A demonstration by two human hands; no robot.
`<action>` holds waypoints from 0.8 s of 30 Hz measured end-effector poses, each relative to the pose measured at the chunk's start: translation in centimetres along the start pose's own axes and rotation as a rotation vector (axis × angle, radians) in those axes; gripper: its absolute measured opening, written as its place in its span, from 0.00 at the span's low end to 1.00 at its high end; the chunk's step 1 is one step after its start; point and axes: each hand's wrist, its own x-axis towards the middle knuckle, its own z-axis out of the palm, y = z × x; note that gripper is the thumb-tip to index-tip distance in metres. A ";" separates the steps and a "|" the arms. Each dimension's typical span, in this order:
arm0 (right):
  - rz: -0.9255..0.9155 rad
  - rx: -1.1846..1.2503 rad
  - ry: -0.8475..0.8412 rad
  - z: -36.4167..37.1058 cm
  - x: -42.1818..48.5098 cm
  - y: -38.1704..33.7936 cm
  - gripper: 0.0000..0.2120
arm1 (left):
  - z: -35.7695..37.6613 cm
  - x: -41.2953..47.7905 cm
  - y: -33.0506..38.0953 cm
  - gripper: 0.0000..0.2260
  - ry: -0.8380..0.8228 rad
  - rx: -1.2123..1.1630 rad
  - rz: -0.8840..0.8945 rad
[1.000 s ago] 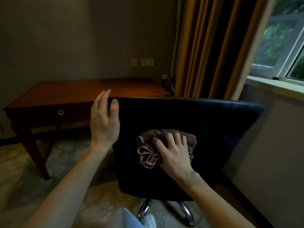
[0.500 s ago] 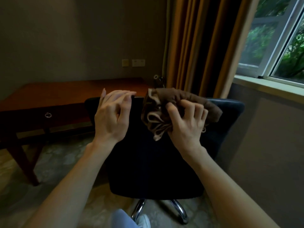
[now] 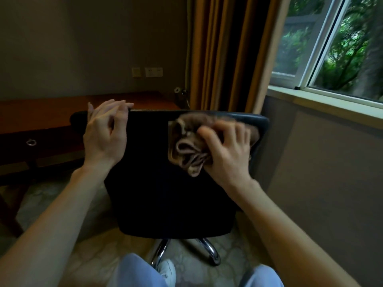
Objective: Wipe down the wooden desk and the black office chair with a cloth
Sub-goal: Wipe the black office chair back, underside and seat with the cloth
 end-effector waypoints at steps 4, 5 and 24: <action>0.003 -0.218 0.097 -1.9 5.8 1.5 0.17 | -0.1 -0.2 1.2 0.32 -0.023 0.032 -0.080; 0.017 -0.239 0.036 -1.7 6.0 1.8 0.18 | -0.1 -0.2 1.4 0.33 -0.028 0.067 -0.078; 0.137 0.001 -0.096 1.9 -6.7 4.1 0.20 | 4.7 -2.2 4.7 0.25 -0.065 0.171 0.224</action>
